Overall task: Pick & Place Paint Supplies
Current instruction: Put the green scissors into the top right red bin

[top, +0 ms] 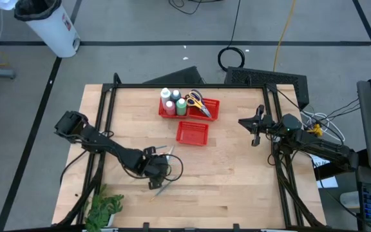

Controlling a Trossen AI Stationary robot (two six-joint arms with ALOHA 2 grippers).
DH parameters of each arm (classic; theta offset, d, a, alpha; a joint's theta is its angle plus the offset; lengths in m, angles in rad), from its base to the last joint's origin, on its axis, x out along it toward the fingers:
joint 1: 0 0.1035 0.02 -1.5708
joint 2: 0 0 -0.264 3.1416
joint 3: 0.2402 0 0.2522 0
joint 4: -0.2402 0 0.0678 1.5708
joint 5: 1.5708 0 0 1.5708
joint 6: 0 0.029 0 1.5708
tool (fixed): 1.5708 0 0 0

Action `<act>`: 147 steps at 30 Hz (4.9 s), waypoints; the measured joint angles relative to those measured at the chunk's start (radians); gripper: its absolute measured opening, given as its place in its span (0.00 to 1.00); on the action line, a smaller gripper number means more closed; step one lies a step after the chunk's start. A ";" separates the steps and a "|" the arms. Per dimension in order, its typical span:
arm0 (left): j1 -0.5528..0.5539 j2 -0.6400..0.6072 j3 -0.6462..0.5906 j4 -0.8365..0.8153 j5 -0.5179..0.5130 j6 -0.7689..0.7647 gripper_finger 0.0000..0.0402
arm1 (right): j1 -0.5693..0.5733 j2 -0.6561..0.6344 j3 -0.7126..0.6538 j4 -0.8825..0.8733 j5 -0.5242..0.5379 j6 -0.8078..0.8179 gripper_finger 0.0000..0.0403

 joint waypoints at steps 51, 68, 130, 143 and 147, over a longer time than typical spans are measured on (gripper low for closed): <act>0.011 0.098 -0.054 0.007 0.099 -0.173 0.52 | 0.000 0.001 0.000 0.000 0.000 0.000 0.06; 0.011 0.095 -0.060 0.030 0.104 -0.143 0.48 | 0.000 0.001 0.000 0.000 0.000 0.000 0.06; -0.011 0.103 0.386 -0.286 -0.188 0.354 0.19 | 0.000 0.000 0.000 0.000 0.000 0.000 0.06; 0.067 0.102 0.515 -0.286 -0.292 0.645 0.19 | 0.000 0.003 0.000 0.079 0.000 -0.014 0.06; 0.111 0.102 0.521 -0.257 -0.309 0.718 0.19 | 0.000 0.010 0.000 0.167 0.000 0.071 0.06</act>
